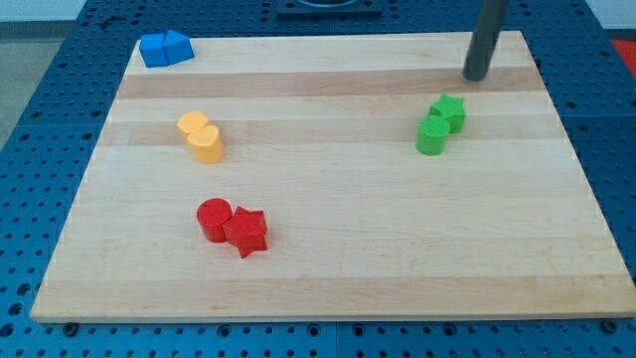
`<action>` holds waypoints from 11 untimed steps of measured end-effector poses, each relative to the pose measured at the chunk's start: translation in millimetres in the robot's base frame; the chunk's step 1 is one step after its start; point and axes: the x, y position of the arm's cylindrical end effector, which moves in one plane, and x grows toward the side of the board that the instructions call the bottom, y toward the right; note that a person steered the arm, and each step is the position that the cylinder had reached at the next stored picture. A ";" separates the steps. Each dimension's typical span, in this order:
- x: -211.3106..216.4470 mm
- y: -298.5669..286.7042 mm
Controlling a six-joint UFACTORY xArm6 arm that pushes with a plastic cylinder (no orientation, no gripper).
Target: Push the green star along with green circle a bit down
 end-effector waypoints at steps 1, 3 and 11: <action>38.2 0.5; 96.5 -23.6; 79.5 -65.6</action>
